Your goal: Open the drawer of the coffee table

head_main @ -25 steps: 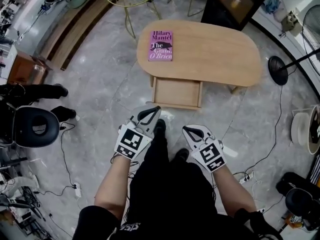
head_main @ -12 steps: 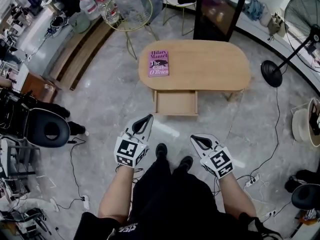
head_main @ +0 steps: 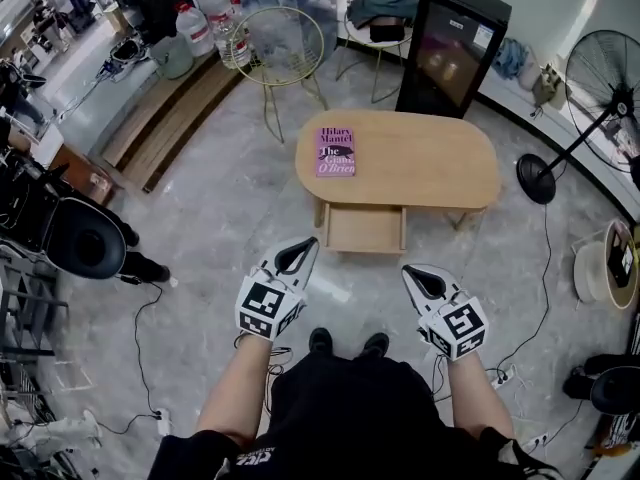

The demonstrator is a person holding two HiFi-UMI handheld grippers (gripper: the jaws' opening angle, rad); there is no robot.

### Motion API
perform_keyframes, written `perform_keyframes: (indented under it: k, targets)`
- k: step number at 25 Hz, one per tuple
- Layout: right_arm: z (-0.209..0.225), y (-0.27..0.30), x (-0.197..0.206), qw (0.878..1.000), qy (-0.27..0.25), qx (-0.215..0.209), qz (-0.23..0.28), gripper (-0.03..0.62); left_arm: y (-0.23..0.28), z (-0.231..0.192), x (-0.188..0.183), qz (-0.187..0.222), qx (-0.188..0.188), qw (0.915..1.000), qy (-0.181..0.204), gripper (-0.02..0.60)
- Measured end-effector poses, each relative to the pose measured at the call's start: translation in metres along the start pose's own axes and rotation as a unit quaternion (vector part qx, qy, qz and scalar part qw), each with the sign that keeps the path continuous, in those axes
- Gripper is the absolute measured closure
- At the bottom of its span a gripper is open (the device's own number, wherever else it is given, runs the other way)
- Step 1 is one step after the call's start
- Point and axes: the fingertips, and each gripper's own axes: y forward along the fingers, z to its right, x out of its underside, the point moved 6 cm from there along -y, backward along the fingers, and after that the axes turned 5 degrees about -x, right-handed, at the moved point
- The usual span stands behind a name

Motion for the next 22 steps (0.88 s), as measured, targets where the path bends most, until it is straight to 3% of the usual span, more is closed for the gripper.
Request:
perform_keyframes:
  k: [4, 6, 8, 11, 16, 22]
  targets:
    - [-0.02, 0.027, -0.033, 0.998, 0.035, 0.013, 0.043, 0.589, -0.03, -0.041, -0.005, 0.021, -0.018, 0.9996, 0.001, 0.565]
    - [-0.034, 0.041, -0.045, 0.997, 0.047, 0.011, 0.06, 0.589, -0.04, -0.056, -0.005, 0.028, -0.012, 0.9995, 0.008, 0.525]
    - [-0.049, 0.052, -0.06, 0.997, 0.039, 0.009, 0.068, 0.589, -0.049, -0.07, -0.008, 0.034, -0.002, 0.9992, 0.02, 0.486]
    - [-0.065, 0.054, -0.082, 0.997, 0.01, 0.009, 0.076, 0.589, -0.061, -0.088, -0.015, 0.041, 0.003, 0.9988, 0.025, 0.486]
    - [-0.066, 0.03, -0.117, 0.994, -0.008, 0.031, 0.108, 0.589, -0.079, -0.087, -0.036, 0.049, -0.006, 0.9985, 0.021, 0.491]
    - [-0.059, 0.002, -0.136, 0.99, -0.034, 0.045, 0.127, 0.591, -0.086, -0.068, -0.051, 0.065, -0.023, 0.9975, -0.013, 0.529]
